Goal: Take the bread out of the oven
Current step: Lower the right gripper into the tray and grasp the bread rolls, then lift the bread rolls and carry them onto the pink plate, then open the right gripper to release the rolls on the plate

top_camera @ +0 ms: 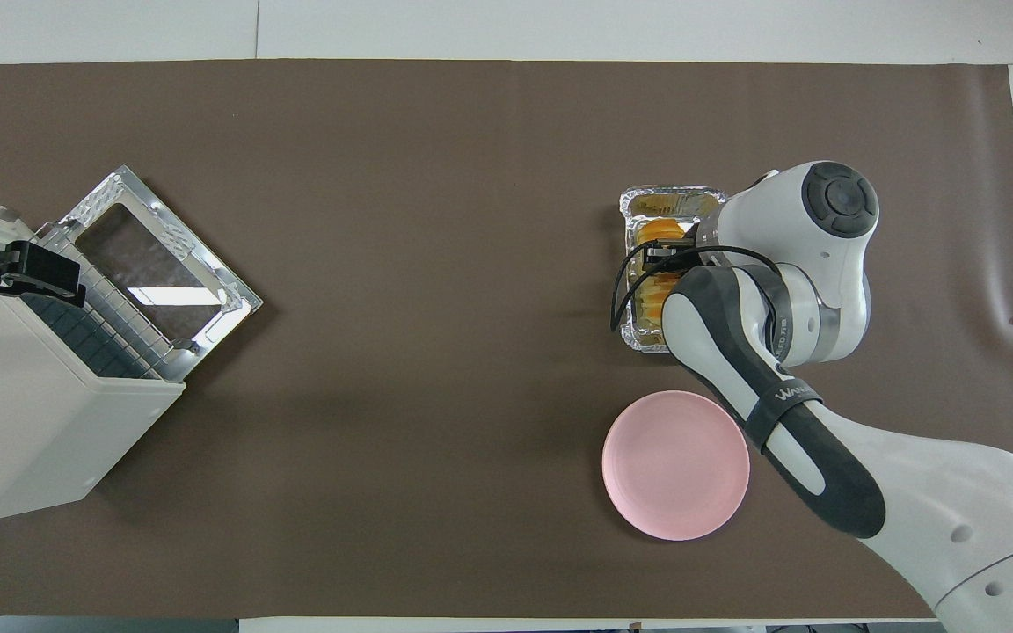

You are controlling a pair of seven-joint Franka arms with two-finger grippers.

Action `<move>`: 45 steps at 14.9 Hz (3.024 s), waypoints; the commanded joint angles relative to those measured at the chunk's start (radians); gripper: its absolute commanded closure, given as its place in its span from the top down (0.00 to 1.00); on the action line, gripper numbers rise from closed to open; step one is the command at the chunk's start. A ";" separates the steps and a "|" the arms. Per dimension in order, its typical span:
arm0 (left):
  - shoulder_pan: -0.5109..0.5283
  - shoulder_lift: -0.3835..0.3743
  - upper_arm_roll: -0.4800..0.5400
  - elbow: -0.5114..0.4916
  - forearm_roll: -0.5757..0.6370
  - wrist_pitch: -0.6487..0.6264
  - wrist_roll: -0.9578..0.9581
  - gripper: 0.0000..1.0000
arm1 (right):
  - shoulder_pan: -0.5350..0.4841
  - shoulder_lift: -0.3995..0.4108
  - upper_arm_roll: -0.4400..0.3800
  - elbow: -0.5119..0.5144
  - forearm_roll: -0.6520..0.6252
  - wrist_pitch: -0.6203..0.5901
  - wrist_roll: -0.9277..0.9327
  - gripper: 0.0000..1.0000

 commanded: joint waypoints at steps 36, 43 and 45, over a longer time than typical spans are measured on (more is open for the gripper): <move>-0.003 -0.012 0.006 -0.012 -0.005 0.005 0.001 1.00 | 0.142 -0.597 0.027 -0.701 0.002 -0.060 0.137 0.88; -0.003 -0.012 0.006 -0.010 -0.005 0.005 0.001 1.00 | 0.032 -0.593 0.021 -0.369 -0.034 -0.352 0.127 1.00; -0.003 -0.012 0.006 -0.010 -0.005 0.005 0.001 1.00 | -0.006 -0.589 0.024 -0.237 -0.154 -0.442 0.105 1.00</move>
